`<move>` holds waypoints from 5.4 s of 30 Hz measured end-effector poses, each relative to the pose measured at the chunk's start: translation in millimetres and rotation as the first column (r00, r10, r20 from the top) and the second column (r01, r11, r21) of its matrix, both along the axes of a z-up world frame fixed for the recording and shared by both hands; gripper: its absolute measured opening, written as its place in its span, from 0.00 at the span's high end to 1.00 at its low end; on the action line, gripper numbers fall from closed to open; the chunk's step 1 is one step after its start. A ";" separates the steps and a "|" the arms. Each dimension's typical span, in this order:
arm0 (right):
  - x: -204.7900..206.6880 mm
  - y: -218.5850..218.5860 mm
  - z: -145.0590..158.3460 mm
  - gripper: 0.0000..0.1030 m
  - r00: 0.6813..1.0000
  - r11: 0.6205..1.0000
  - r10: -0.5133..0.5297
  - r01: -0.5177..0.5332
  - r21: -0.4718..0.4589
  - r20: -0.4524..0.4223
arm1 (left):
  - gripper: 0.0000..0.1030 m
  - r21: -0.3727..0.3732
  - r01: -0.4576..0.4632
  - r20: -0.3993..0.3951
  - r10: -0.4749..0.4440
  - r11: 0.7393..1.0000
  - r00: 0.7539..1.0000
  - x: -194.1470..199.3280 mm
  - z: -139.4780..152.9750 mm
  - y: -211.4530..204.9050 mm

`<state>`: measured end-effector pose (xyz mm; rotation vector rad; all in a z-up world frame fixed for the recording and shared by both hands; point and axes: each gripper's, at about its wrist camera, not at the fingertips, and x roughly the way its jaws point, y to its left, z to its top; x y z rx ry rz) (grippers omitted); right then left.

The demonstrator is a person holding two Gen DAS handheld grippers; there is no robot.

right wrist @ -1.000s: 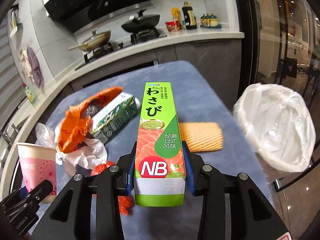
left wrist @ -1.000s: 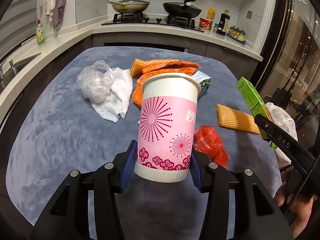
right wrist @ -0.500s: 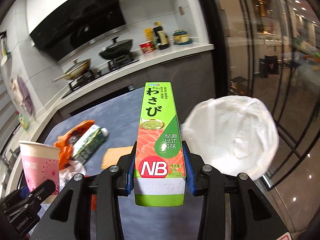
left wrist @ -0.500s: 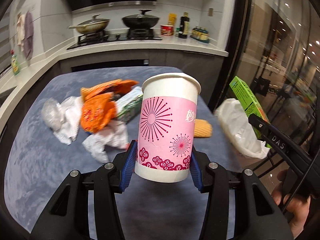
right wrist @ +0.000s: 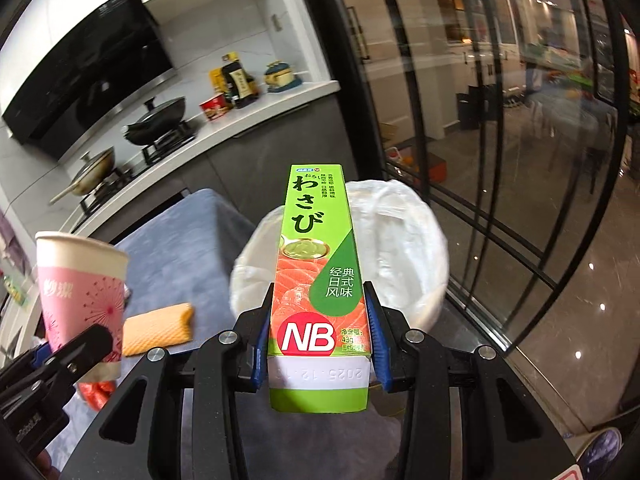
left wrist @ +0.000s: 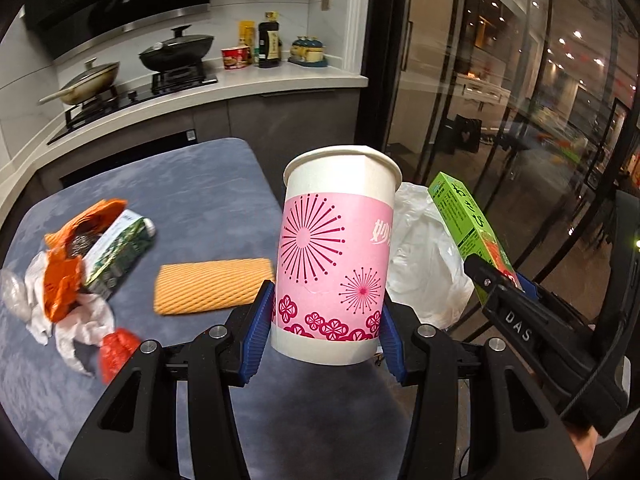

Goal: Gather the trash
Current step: 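Carry the pink cup and green wasabi box over the white trash bin with both grippers, then open both grippers to drop the cup and wasabi box into the bin, then grasp the red plastic bag with the left gripper, then grasp the yellow foam net sleeve with the right gripper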

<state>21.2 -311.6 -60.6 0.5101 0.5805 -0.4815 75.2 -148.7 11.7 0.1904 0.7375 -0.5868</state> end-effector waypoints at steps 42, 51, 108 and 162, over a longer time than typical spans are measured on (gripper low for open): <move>21.8 -51.6 -27.3 0.54 0.998 0.998 -0.054 0.055 0.034 -0.031 | 0.36 0.090 0.054 -0.005 -0.053 0.995 0.999 55.2 -35.7 -80.8; 15.3 -37.2 -7.1 0.51 0.999 0.999 -0.041 0.041 0.003 -0.004 | 0.36 0.055 0.034 0.011 -0.034 0.998 0.999 51.7 -21.7 -57.4; 65.2 129.5 3.2 0.42 0.969 0.967 0.241 -0.245 -0.067 -0.060 | 0.61 0.072 -0.300 -0.170 0.308 0.951 0.936 94.5 -93.4 169.9; 112.3 101.9 -12.4 0.91 0.957 0.957 0.289 -0.289 0.014 -0.002 | 0.65 -0.002 -0.313 -0.154 0.309 0.950 0.939 72.6 -58.6 192.1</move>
